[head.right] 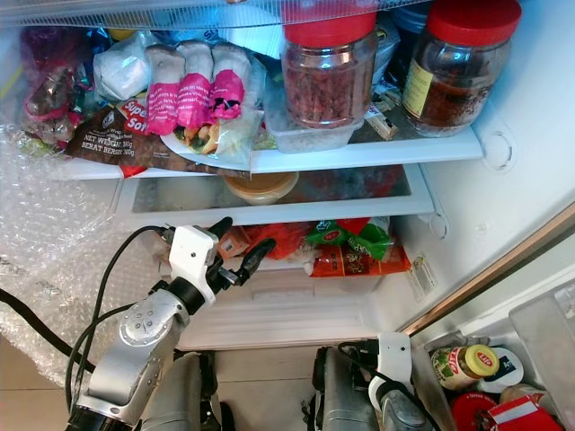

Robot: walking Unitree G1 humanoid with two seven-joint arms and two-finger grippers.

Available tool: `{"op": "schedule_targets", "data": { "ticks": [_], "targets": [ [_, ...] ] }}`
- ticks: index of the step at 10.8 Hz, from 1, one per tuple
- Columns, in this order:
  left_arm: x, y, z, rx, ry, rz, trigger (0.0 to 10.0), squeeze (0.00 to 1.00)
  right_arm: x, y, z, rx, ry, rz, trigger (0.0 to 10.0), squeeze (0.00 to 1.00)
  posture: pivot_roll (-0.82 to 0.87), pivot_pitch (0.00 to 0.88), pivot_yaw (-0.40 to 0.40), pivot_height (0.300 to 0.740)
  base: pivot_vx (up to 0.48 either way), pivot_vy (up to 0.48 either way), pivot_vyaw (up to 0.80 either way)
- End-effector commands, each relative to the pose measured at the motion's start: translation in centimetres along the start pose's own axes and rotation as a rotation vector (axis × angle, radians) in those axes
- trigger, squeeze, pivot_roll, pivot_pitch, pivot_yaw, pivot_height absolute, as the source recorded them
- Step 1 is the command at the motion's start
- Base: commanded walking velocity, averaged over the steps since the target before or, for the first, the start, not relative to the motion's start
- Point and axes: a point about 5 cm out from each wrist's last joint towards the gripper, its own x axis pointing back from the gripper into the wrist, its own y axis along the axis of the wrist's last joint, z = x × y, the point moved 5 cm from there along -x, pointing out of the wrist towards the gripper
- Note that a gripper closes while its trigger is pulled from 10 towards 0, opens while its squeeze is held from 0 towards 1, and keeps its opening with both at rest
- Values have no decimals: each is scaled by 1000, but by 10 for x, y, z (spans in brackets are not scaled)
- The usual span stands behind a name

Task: Restocking fridge

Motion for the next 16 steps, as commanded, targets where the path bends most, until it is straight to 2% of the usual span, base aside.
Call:
{"op": "schedule_targets", "data": {
  "ticks": [1, 8, 16],
  "targets": [
    [2, -2, -2, -16, -5, 7, 10000, 0, 18, -65, 7, -1, 13, 227, 10000, 0, -64, 238, 68, 606, 0, 0, 0],
    [3, -3, 1, -20, 5, 7, 10000, 0, 18, -65, 8, -1, 17, 227, 10000, 0, -63, 217, 69, 606, 0, 0, 0],
    [3, -3, 2, -26, 8, 8, 10000, 0, 18, -65, 7, 4, 22, 231, 10000, 0, -63, 227, 66, 606, -279, 0, 0]
  ]
}}
